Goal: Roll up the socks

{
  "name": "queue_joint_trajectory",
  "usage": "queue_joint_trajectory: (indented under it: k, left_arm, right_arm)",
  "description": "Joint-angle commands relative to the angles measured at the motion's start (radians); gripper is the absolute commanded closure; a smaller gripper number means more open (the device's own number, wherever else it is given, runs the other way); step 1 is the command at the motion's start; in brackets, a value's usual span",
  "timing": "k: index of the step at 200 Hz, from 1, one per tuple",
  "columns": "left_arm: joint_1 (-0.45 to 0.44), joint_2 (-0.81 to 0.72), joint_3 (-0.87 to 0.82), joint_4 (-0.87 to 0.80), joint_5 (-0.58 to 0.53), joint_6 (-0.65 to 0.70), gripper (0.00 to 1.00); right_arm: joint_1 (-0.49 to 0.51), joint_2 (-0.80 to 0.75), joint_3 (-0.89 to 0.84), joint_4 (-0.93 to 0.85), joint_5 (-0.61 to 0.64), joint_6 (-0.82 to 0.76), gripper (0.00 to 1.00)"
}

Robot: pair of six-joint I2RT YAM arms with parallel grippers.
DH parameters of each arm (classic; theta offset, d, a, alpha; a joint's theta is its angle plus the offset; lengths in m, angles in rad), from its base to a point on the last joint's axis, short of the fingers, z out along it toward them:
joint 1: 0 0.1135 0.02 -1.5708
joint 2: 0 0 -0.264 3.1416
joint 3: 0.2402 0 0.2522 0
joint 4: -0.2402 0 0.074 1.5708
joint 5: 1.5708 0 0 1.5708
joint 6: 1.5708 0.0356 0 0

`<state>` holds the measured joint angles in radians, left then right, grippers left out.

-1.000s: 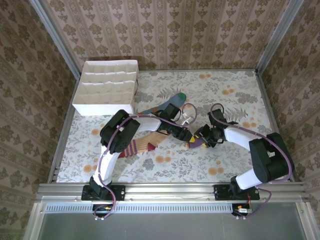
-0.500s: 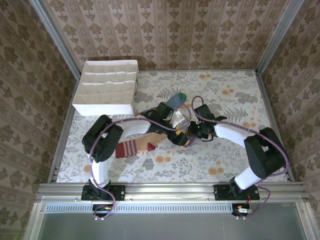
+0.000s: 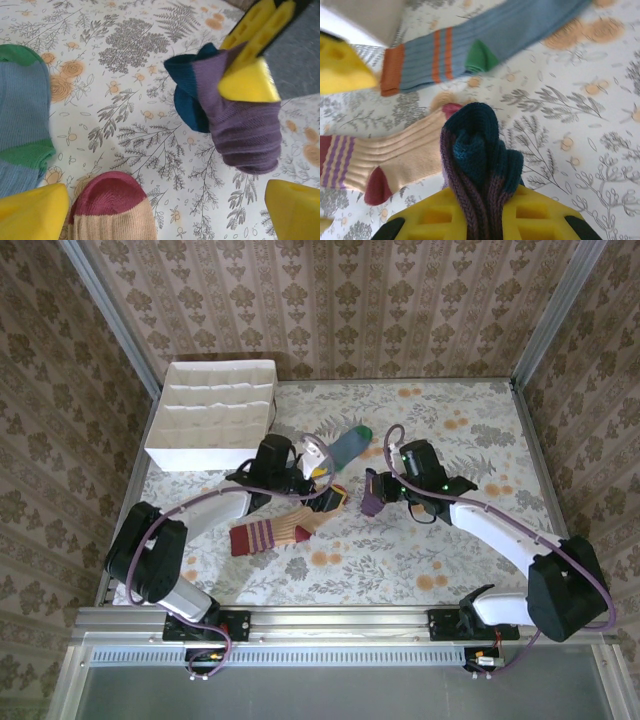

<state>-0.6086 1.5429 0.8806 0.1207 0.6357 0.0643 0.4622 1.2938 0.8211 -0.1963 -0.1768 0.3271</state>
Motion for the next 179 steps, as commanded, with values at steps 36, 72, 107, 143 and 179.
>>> queue_joint_trajectory:
  k: [36, 72, 107, 143, 179]
  left_arm:
    - [-0.041, -0.006, -0.021, 0.243, 0.175, -0.113, 0.04]
    - [-0.049, 0.031, -0.009, 0.307, 0.205, -0.186, 0.07]
    - [-0.046, 0.037, 0.000, 0.311, 0.224, -0.189, 0.10]
    - [-0.030, 0.033, 0.013, 0.309, 0.246, -0.199, 0.18]
    - [-0.003, -0.037, -0.013, 0.211, 0.188, -0.141, 0.18]
  right_arm:
    - [0.068, -0.029, 0.105, 0.018, -0.030, -0.174, 1.00]
    - [0.097, -0.014, 0.156, 0.033, -0.042, -0.194, 1.00]
    - [0.106, 0.005, 0.195, 0.051, -0.094, -0.175, 1.00]
    - [0.108, 0.023, 0.215, 0.061, -0.104, -0.155, 1.00]
    - [0.116, 0.075, 0.276, 0.022, -0.020, -0.165, 1.00]
